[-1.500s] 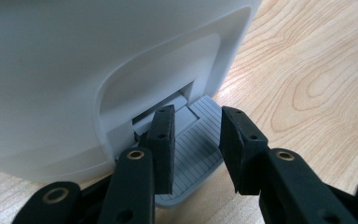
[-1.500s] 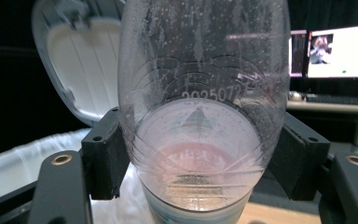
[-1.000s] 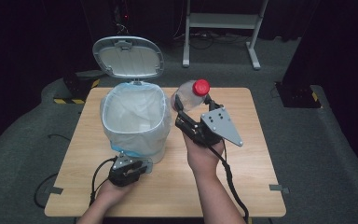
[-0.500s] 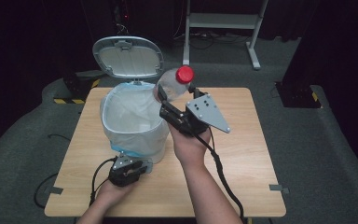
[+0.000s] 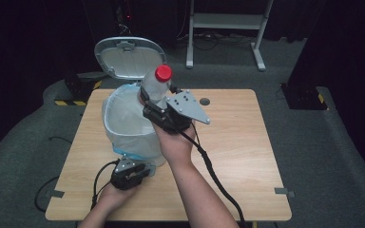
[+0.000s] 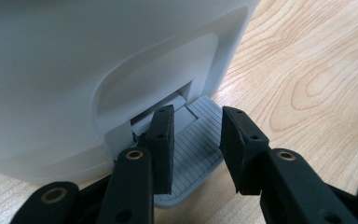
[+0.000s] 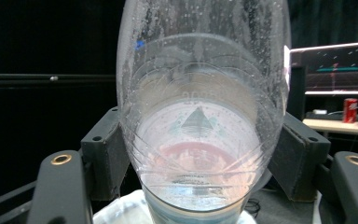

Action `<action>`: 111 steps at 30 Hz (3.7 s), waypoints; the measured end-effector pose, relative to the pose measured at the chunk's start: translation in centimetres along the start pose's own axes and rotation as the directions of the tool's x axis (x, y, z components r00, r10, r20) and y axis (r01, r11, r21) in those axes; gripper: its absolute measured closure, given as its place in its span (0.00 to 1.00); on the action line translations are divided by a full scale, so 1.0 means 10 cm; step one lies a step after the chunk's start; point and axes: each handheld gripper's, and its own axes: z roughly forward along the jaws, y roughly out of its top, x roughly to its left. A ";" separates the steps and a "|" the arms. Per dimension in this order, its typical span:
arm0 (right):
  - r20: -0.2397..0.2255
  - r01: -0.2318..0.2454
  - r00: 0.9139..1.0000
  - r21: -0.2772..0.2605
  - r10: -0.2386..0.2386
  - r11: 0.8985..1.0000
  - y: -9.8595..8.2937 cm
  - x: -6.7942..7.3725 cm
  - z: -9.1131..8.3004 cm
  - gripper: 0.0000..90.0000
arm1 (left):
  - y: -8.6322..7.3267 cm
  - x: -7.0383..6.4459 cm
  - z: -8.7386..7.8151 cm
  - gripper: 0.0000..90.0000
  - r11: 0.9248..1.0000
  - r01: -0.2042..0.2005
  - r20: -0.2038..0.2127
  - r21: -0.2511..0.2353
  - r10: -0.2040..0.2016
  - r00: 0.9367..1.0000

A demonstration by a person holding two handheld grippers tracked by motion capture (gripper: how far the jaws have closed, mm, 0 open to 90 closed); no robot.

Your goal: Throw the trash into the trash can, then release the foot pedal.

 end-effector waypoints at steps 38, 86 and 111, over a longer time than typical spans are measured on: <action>-0.015 -0.016 1.000 0.139 0.018 0.990 -0.07 -0.12 -0.11 0.24 | 0.00 -0.02 0.01 0.73 1.000 -0.017 0.003 0.001 0.017 1.000; 0.115 -0.002 0.992 0.379 -0.045 0.926 -1.11 -0.73 -0.87 0.26 | 0.00 0.01 0.01 0.73 1.000 0.004 0.018 0.000 -0.004 1.000; 0.319 -0.166 0.939 0.742 -0.125 0.649 -2.06 -1.68 -1.59 0.27 | -0.01 -0.07 0.01 0.66 0.999 -0.038 -0.004 -0.008 0.038 0.999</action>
